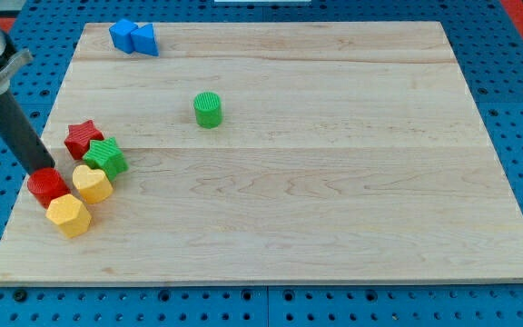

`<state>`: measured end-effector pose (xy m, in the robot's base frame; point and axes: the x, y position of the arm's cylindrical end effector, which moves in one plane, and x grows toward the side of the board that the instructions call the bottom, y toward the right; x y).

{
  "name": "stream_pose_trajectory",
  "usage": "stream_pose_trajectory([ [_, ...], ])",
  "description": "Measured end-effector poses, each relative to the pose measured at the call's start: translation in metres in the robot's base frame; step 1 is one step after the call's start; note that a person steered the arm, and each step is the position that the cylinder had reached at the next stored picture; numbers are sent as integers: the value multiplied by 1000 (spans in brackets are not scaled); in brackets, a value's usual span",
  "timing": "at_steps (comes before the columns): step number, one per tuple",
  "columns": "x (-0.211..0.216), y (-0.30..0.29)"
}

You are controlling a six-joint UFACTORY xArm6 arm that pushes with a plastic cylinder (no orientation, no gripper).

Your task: Slide the red circle to the top left of the hexagon

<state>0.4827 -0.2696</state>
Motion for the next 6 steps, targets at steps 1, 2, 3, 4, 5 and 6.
stream_pose_trajectory([
  [1,7,0],
  [2,-19,-35],
  [3,-40,-33],
  [4,-102,-18],
  [5,-108,15],
  [6,-74,56],
])
